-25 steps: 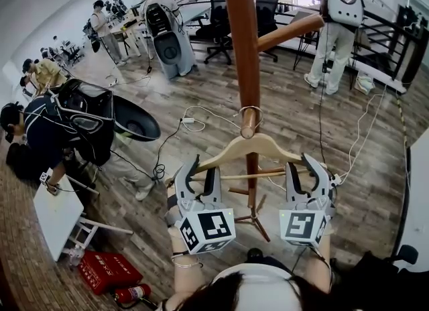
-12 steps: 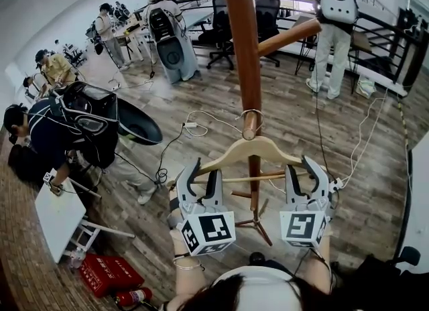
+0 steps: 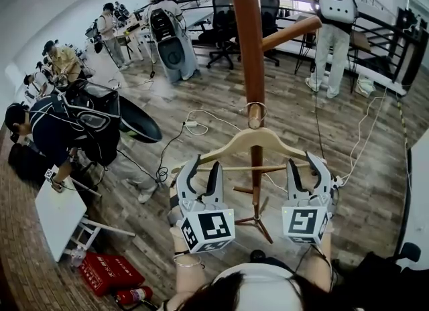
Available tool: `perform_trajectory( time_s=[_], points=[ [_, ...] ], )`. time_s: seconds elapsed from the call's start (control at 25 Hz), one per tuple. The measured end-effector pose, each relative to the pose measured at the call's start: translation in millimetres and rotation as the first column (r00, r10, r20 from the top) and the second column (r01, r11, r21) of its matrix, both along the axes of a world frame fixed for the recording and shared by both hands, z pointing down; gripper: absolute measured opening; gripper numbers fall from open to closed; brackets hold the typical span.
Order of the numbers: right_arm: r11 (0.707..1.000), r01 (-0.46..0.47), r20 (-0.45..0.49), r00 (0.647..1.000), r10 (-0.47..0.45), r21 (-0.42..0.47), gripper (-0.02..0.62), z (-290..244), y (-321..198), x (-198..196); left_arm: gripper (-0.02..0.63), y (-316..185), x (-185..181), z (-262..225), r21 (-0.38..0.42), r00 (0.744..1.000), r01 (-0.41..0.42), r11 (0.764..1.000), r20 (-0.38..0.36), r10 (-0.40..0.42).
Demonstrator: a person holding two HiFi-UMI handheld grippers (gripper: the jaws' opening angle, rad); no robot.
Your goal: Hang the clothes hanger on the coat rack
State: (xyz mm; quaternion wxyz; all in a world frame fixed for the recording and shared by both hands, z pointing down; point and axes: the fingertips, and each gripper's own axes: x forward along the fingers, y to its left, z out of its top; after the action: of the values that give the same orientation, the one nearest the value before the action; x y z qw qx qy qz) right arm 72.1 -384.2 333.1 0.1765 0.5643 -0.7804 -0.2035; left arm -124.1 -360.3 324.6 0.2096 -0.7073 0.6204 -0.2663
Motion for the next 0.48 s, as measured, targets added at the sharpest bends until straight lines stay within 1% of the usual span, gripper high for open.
perform_trajectory(
  time_s=[0.24, 0.48],
  points=[
    [1.0, -0.013, -0.018, 1.0, 0.013, -0.011, 0.158, -1.6, 10.0, -1.5, 0.169, 10.9, -3.6, -3.9, 0.005, 1.0, 0.0, 1.0, 0.004, 0.0],
    [1.0, -0.014, -0.021, 1.0, 0.014, 0.007, 0.158, -0.2, 18.7, -3.7, 0.169, 21.2, -5.8, -3.4, 0.018, 1.0, 0.001, 1.0, 0.003, -0.001]
  ],
)
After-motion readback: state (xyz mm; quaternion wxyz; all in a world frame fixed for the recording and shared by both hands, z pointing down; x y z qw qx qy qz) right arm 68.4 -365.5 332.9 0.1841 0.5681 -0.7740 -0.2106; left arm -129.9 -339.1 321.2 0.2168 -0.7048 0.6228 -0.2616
